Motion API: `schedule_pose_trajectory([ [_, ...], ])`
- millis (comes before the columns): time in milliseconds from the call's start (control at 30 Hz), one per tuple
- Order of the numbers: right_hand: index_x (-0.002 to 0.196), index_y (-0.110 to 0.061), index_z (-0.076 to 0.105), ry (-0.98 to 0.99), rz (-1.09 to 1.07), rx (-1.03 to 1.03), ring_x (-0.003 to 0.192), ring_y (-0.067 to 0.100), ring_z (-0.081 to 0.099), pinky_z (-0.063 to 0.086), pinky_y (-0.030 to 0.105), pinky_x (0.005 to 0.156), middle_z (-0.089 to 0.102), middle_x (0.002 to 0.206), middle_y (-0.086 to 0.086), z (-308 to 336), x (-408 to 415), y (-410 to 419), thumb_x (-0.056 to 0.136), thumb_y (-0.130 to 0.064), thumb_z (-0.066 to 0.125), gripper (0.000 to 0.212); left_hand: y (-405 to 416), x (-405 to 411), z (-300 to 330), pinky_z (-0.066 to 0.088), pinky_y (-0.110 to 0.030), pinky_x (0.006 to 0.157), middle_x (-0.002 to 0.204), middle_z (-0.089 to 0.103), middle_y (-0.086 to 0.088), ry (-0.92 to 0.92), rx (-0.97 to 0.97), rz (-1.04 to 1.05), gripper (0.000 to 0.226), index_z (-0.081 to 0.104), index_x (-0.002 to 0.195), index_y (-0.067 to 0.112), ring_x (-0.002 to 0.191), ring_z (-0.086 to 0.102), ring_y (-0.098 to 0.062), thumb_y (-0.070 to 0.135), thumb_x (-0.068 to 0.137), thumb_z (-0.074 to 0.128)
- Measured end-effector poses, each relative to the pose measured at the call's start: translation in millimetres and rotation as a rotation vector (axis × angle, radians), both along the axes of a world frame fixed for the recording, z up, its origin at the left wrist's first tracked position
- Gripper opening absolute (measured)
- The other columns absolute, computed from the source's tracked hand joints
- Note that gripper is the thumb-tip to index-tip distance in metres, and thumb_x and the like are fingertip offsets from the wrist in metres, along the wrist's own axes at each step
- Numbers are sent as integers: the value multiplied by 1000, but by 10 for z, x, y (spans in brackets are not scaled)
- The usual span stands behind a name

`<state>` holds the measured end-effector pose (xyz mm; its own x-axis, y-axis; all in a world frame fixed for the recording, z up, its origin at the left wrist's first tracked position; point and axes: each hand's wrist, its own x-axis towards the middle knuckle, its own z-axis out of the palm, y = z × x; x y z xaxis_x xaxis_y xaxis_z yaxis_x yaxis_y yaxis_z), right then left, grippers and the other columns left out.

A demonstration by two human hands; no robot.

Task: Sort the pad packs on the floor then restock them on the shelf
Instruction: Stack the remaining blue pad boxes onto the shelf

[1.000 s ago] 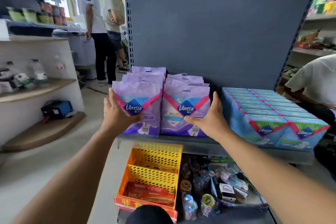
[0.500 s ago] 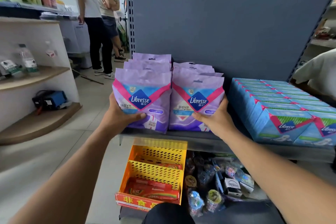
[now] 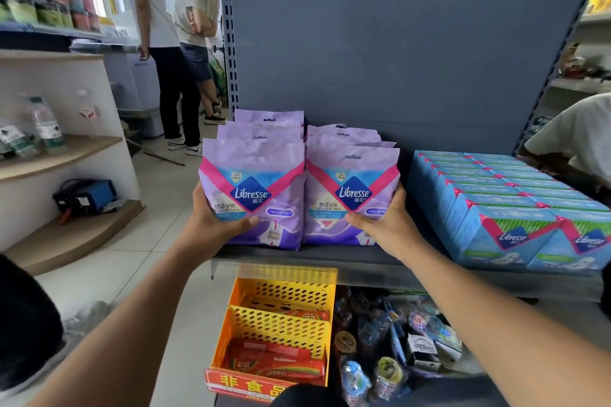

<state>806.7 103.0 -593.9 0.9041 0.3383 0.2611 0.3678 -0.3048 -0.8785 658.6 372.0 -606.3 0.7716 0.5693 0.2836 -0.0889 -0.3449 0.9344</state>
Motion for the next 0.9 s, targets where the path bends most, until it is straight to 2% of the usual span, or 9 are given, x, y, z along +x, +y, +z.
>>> schedule_pose_trajectory([
  [100, 143, -21, 21, 25, 22, 21, 87, -15, 50, 43, 3, 54, 51, 111, -21, -33, 27, -32, 74, -29, 84, 94, 33, -37, -15, 55, -16, 62, 113, 57, 4, -21, -55, -31, 86, 24, 138, 19, 96, 65, -9, 7, 73, 80],
  [200, 141, -22, 23, 11, 24, 17, 91, -11, 54, 44, 5, 56, 53, 114, -19, -28, 23, -28, 73, -31, 84, 92, 25, -31, 5, 57, -19, 63, 111, 59, 7, 14, -54, -21, 86, 28, 135, 22, 95, 65, -9, 20, 69, 83],
  [267, 138, -22, 26, -9, 18, 14, 97, -3, 58, 43, 5, 57, 53, 114, -18, -32, 25, -20, 72, -31, 85, 88, 11, -13, 19, 58, -26, 70, 111, 60, 6, 31, -59, -5, 88, 30, 131, 23, 97, 65, -11, 31, 63, 85],
  [500, 135, -18, 29, -31, 4, 12, 83, -14, 50, 43, 3, 53, 53, 113, -14, -47, 35, -15, 72, -28, 85, 85, -15, -6, 50, 57, -35, 80, 110, 60, 7, 50, -54, 20, 92, 30, 127, 25, 98, 65, -12, 39, 55, 85],
  [600, 137, -17, 28, -19, 6, 19, 83, -15, 48, 42, 1, 52, 52, 112, -14, -51, 39, -22, 74, -25, 84, 84, 6, -1, 28, 58, -28, 75, 112, 61, 3, 30, -75, -16, 85, 30, 130, 19, 99, 66, -13, 26, 66, 86],
  [667, 138, -19, 27, 1, 8, 15, 86, -11, 52, 44, 6, 53, 52, 113, -15, -44, 52, -28, 73, -28, 84, 86, 49, -4, 42, 58, -24, 71, 113, 63, -2, 12, -100, -80, 82, 32, 132, 15, 101, 67, -17, 19, 69, 86],
  [767, 138, -21, 26, 45, 1, 31, 96, 1, 57, 42, 11, 62, 53, 113, -15, -60, 86, -26, 72, -31, 85, 89, 143, -4, 88, 58, -29, 78, 115, 67, -7, -22, -153, -209, 87, 39, 133, 14, 105, 68, -23, 32, 64, 89],
  [833, 137, -21, 28, 59, -2, 37, 99, 4, 58, 43, 13, 64, 54, 112, -16, -72, 105, -19, 71, -30, 85, 87, 154, -9, 139, 57, -27, 75, 111, 70, -4, -31, -182, -253, 86, 48, 127, 18, 100, 69, -19, 46, 57, 89],
  [900, 137, -21, 29, 65, -11, 37, 98, 5, 57, 45, 16, 67, 54, 110, -17, -77, 118, -9, 71, -30, 86, 88, 129, 12, 168, 56, -22, 70, 105, 72, 1, -27, -180, -282, 65, 53, 118, 22, 94, 70, -14, 42, 65, 86],
])
